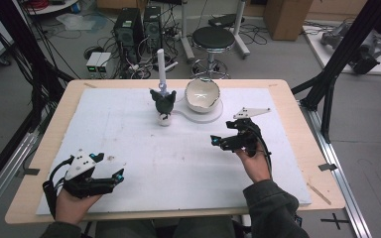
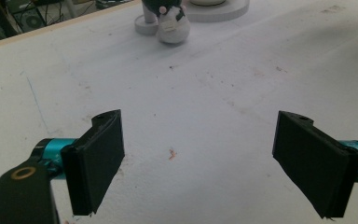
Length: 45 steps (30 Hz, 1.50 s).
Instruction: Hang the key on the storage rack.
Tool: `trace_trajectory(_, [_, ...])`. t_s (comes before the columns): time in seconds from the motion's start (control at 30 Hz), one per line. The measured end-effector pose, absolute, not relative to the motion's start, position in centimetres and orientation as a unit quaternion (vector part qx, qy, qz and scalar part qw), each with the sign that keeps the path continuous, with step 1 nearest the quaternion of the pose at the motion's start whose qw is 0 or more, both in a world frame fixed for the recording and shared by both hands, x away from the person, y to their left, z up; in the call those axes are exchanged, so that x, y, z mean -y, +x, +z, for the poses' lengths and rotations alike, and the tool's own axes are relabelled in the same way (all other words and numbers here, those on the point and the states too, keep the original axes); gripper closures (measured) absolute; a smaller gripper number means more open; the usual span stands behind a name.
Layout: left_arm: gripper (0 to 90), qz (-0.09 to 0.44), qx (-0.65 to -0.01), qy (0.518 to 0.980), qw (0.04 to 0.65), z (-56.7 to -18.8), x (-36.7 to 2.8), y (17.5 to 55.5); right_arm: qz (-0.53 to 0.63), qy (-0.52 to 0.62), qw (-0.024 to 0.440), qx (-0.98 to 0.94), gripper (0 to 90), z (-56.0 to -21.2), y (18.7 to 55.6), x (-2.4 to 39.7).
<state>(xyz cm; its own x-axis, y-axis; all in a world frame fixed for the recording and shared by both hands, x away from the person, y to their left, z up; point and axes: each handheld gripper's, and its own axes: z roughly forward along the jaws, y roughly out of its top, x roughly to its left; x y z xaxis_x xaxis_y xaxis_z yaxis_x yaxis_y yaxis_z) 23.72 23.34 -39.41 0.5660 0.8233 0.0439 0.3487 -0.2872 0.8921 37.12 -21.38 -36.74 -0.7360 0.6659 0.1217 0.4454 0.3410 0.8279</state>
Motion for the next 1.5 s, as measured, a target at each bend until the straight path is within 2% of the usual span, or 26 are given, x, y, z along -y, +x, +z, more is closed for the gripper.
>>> trace_trajectory(1.5, [16.9,0.261,-0.388,0.759,0.453,-39.6,-23.4,23.7,0.452,0.360,0.124,-0.807,11.5,-39.4,33.9,24.8])
